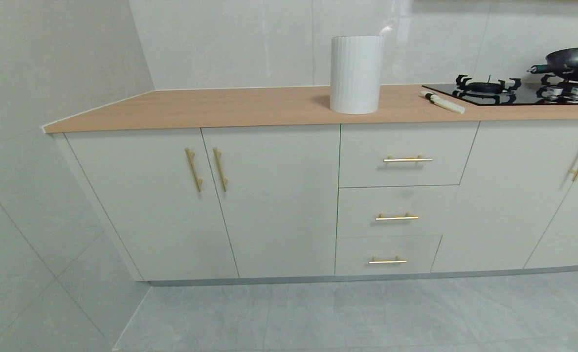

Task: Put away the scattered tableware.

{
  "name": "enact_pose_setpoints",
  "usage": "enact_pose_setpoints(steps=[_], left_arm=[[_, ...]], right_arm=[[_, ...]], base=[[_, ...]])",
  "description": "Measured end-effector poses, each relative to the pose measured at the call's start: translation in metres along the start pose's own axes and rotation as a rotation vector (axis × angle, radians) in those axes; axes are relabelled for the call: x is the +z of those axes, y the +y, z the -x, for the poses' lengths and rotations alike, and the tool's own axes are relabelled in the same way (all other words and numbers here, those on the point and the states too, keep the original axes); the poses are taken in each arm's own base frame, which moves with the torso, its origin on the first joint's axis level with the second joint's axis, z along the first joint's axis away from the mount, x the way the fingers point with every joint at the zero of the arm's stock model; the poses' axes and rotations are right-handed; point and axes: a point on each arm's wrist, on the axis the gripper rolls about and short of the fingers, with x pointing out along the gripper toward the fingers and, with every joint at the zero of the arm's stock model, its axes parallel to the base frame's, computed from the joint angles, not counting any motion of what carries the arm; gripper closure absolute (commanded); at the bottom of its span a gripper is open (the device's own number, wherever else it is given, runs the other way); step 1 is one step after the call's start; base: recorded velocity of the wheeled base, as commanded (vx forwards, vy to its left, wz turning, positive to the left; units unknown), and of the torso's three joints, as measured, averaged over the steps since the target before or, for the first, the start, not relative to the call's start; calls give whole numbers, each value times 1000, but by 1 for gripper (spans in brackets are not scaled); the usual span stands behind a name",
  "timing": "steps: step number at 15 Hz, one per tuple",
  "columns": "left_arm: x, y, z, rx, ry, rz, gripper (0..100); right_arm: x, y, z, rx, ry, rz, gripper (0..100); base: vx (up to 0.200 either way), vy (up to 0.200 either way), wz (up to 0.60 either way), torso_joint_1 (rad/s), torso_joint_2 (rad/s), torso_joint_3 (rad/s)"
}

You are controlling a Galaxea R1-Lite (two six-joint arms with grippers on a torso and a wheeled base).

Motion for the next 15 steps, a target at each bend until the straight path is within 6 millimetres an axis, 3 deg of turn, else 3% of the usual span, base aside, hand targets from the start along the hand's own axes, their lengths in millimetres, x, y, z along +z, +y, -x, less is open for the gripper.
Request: enact_pose_setpoints(steps=[4,15], left_arm=[[0,0,0,-1,0,-4,0],[0,0,0,-1,0,-1,0]], right_arm=[[0,0,0,0,1,0,0],[0,0,0,1,2,0,0]], base=[[0,0,0,0,0,0],[200,0,0,2,1,2]])
